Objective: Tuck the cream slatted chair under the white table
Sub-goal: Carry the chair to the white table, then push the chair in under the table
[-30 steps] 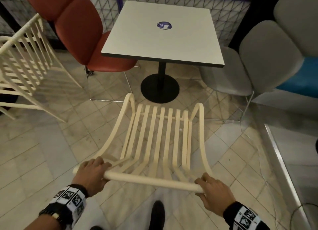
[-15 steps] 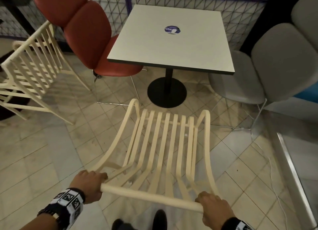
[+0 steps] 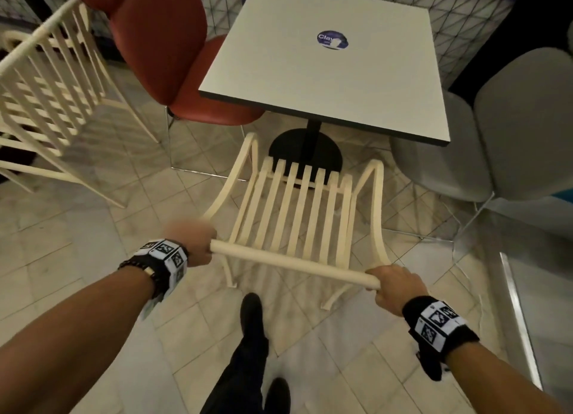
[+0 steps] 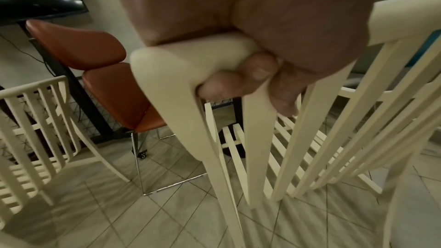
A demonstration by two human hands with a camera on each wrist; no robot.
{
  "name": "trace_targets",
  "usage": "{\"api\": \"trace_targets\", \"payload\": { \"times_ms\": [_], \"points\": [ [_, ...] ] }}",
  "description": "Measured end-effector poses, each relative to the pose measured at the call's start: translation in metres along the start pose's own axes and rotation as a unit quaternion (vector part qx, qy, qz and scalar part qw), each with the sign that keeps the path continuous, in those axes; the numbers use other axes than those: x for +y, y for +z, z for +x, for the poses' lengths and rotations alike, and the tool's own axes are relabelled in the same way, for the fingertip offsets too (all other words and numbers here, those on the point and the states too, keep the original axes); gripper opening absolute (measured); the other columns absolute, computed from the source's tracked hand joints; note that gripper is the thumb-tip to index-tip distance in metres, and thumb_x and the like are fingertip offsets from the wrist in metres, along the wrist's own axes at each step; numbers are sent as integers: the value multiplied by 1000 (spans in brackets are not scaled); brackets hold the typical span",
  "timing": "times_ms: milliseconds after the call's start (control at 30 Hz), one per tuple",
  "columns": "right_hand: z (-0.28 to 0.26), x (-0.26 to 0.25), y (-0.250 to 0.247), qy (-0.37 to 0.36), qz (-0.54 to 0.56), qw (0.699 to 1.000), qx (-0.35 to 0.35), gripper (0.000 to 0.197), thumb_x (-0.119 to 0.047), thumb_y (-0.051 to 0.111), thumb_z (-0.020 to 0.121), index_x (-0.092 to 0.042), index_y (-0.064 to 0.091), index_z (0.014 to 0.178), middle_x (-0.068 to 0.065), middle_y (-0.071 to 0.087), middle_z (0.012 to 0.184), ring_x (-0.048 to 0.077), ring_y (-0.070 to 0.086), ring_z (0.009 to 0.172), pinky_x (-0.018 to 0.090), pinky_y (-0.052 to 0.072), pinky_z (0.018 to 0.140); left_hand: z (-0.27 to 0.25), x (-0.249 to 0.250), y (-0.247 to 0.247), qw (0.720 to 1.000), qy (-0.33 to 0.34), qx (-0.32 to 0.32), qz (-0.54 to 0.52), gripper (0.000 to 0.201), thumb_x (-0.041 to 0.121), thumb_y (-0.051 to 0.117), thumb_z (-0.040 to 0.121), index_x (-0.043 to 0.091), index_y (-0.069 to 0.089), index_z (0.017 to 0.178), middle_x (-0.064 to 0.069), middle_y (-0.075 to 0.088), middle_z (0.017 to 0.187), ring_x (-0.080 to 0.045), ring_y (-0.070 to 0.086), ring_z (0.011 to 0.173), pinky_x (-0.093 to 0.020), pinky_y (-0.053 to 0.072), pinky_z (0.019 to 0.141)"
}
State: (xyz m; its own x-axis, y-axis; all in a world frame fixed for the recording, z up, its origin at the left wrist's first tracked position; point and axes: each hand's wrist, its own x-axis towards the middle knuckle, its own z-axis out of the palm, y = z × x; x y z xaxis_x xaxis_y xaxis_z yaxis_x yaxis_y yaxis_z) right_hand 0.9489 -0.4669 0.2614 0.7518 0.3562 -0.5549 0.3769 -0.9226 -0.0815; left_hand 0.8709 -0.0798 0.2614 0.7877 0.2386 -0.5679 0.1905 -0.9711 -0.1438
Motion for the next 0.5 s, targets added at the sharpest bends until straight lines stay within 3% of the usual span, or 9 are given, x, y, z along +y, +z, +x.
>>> {"api": "trace_targets", "payload": {
  "times_ms": [200, 400, 500],
  "points": [
    [65, 4, -47, 35, -37, 999, -5, 29, -16, 58, 78, -37, 62, 98, -5, 60, 84, 22, 62, 86, 33, 51, 72, 71, -8, -33, 1000, 14, 13, -20, 28, 33, 58, 78, 29, 63, 106, -3, 65, 108, -28, 62, 102, -38, 46, 88],
    [115, 6, -71, 66, -23, 998, -3, 31, -12, 58, 80, -37, 61, 98, -4, 66, 91, 20, 61, 81, 35, 53, 71, 120, -14, -53, 999, 24, 27, -39, 28, 35, 58, 84, 26, 59, 110, -4, 63, 109, -27, 61, 101, -41, 44, 92],
    [124, 7, -66, 72, 3, 997, 37, 34, -17, 64, 77, -35, 61, 105, -4, 67, 101, 21, 62, 86, 37, 55, 73, 132, -20, -51, 998, 31, 31, -37, 31, 35, 58, 85, 26, 56, 114, -2, 63, 110, -26, 60, 102, -42, 41, 95]
  ]
}}
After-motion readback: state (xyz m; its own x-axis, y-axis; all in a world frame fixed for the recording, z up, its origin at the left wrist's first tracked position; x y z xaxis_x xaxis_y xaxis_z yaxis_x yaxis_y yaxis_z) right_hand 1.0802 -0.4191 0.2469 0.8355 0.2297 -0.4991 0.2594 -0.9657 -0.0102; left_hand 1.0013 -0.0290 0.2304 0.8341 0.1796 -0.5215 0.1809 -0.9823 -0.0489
